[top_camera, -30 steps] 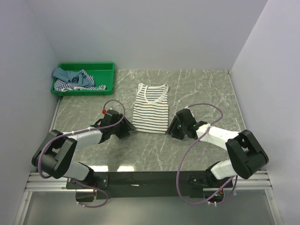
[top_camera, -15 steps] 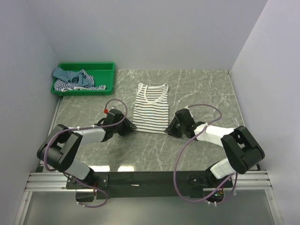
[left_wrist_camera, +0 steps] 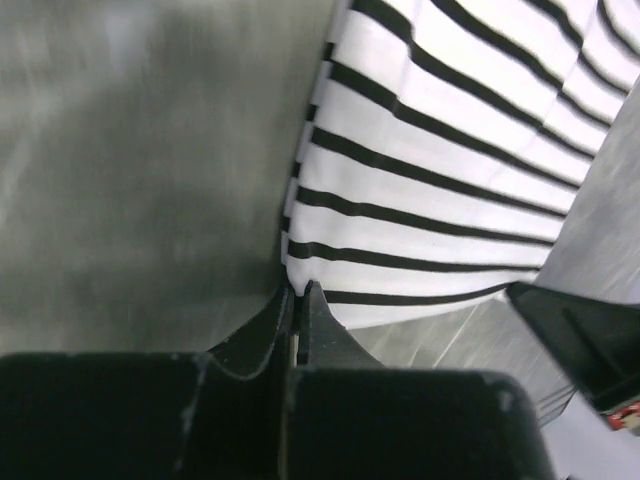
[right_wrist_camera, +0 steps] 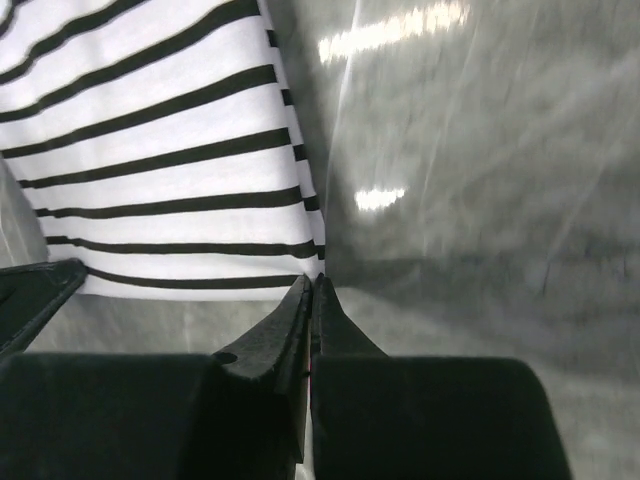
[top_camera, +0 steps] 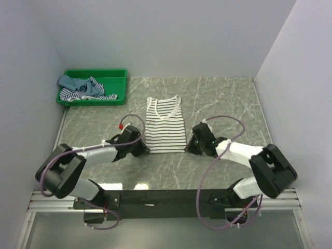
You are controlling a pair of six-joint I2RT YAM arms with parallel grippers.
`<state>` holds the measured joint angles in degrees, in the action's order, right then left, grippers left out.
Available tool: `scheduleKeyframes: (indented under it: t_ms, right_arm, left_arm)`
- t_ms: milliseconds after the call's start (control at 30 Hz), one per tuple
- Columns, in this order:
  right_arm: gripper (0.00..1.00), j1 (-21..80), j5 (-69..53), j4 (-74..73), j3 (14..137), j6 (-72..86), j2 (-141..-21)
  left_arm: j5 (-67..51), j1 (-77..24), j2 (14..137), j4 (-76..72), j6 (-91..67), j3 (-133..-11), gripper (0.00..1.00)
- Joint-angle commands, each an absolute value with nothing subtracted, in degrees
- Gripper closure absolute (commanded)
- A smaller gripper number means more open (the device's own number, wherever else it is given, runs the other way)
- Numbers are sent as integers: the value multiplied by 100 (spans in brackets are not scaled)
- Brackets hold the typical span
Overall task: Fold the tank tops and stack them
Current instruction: Fold the tank top
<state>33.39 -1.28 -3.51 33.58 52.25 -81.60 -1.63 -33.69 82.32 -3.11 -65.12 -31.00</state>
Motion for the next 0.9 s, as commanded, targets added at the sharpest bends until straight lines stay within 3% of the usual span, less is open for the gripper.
scheduleKeyframes:
  t_ms: [0,267,367,500,667,867]
  right_arm:
    - [100,3646,97,-834,3042,5106,-7481]
    - [100,5534,650,-2310,2637,6151,-5301]
    - [100,5695,843,-2829,2811,6363,-4782]
    - [100,5617,1116,-3224,3382,6197,-4675]
    - [100,5108,862,-3244,4199,5503,-5211]
    - [100,3826,37,-2769,4903,4589,-5896]
  left_arm:
    - [-18,-3752,7605,718,-6415,-2883,99]
    - [623,-5132,5522,2494,-7408,-2715,99]
    - [870,-5326,4818,3101,-7672,-2873,99]
    - [1116,-5317,4509,3384,-7682,-3225,99]
    - [1284,-5046,4974,3297,-7120,-4102,99]
    - [511,-3676,5860,2638,-6162,-4718,99]
